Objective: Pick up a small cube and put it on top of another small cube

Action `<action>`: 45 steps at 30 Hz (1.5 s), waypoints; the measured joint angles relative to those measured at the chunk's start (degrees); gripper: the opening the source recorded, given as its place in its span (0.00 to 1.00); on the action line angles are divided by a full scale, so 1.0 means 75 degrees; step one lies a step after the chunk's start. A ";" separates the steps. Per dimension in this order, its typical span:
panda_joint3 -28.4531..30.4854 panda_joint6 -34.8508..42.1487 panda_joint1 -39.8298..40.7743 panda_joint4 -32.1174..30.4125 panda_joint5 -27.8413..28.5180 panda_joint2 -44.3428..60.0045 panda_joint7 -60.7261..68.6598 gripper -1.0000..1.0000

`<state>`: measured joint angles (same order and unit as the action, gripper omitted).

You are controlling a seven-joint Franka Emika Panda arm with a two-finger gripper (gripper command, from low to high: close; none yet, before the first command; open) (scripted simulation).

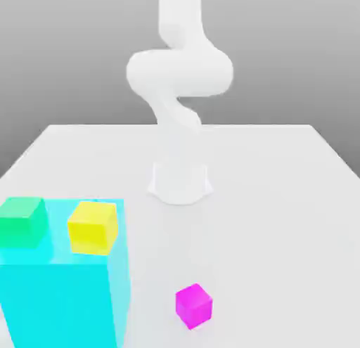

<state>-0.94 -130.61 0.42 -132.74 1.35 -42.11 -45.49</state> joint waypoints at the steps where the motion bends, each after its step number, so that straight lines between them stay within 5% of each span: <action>1: 0.0086 -0.0006 0.0079 -0.0057 0.0093 0.0261 0.0098 0.50; 10: 0.1835 -0.0431 0.0980 -0.0559 0.0501 0.2663 0.1665 0.50; 19: 0.3674 -0.1042 0.2064 -0.1160 -0.0312 0.5148 0.4272 0.50; 26: 0.3309 -0.3127 0.2088 -0.2681 -0.0604 0.6375 0.6573 0.50; 34: 0.1773 -0.5061 0.3212 -0.2623 -0.2652 0.7893 0.8319 0.50; 35: 0.1577 -0.5217 0.3377 -0.2582 -0.2786 0.8084 0.8430 0.00; 42: 0.1548 -0.5209 0.3410 -0.2581 -0.2777 0.8090 0.8421 0.00; 45: 0.2035 -0.4705 0.3074 -0.2734 -0.2115 0.7418 0.7911 0.00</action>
<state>14.33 -165.90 23.47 -153.25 -14.51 13.53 13.83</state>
